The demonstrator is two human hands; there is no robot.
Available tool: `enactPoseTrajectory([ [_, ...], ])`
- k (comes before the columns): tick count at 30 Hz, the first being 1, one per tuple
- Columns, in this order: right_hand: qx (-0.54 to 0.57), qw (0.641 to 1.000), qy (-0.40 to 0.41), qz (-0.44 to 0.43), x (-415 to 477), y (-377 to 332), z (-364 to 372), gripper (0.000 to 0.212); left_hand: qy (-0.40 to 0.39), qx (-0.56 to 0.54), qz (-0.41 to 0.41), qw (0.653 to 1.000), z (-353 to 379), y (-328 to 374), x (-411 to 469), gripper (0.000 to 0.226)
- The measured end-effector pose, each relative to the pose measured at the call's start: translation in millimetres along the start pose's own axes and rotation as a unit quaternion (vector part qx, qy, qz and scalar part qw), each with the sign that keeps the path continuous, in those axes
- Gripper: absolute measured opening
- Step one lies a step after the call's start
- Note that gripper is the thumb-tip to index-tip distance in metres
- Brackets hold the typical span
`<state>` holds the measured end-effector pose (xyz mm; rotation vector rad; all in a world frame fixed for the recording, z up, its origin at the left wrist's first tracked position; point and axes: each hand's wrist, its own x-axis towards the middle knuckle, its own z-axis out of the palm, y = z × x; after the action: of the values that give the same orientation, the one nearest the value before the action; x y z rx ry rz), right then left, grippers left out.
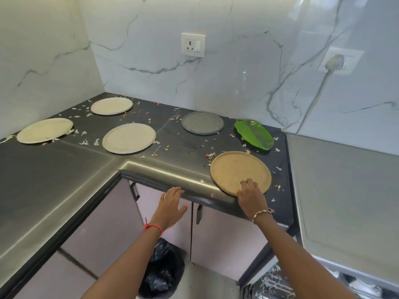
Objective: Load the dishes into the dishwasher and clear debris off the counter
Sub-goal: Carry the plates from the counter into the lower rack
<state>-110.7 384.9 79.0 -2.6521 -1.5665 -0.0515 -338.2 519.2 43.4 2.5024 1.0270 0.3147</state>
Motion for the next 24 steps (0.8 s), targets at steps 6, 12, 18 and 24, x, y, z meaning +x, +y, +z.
enactPoseTrajectory([
  [6, 0.009, 0.998, 0.021, 0.057, 77, 52, -13, 0.033, 0.01, -0.03, -0.012, 0.999, -3, 16, 80, 0.057],
  [12, 0.037, 0.99, -0.038, 0.127, 117, 80, -12, 0.057, -0.046, 0.02, -0.014, 0.999, -1, 14, 117, 0.065],
  [18, 0.092, 0.973, -0.076, 0.199, 138, 88, -3, 0.065, -0.033, 0.082, 0.006, 0.996, 12, 2, 117, 0.101],
  [24, 0.248, 0.915, -0.065, 0.312, 155, 98, 3, 0.045, -0.006, 0.107, 0.007, 0.994, 17, 1, 115, 0.108],
])
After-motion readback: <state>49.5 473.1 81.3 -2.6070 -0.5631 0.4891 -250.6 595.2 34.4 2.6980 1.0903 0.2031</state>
